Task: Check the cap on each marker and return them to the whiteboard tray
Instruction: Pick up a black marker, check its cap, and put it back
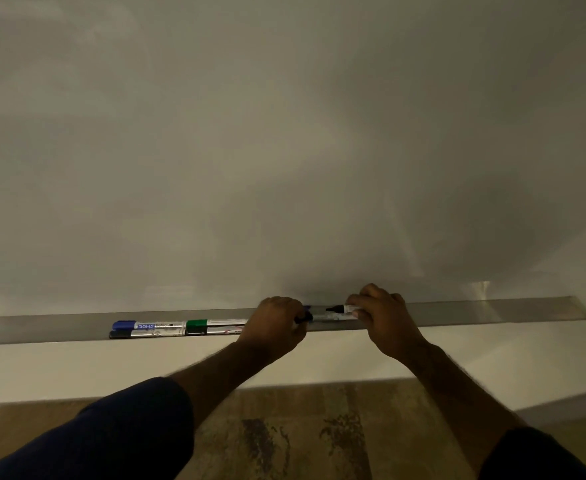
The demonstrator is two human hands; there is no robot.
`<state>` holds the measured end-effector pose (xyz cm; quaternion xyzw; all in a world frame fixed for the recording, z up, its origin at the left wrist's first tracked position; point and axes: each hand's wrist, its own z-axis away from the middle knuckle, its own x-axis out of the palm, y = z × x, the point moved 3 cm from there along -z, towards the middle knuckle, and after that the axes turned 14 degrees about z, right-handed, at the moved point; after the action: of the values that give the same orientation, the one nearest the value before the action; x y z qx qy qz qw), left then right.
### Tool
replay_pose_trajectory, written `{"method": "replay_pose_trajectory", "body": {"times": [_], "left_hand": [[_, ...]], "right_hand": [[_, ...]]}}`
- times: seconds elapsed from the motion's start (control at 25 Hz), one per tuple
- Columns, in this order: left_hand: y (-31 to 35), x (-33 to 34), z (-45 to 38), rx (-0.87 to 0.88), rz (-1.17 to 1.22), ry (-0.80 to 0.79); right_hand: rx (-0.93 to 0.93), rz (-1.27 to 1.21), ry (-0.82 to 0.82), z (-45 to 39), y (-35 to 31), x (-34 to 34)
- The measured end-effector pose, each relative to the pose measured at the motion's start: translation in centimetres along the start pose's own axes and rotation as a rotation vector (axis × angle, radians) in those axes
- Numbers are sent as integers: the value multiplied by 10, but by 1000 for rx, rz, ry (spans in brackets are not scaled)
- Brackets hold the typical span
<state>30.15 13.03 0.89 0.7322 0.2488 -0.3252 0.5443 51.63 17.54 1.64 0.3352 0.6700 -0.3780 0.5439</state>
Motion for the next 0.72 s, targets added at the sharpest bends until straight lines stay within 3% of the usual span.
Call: {"method": "replay_pose_trajectory", "body": {"times": [0.16,0.56,0.72], "left_hand": [[9,-60,11,49,92,81],[96,-234,27,224,120,486],[127,-294,33,176,310,621]], "right_hand": [[-55,-1,133,-4,-12,-42],[-268,54,450,-18,-89,-205],[-308,-3,628,-17,-121,-268]]}}
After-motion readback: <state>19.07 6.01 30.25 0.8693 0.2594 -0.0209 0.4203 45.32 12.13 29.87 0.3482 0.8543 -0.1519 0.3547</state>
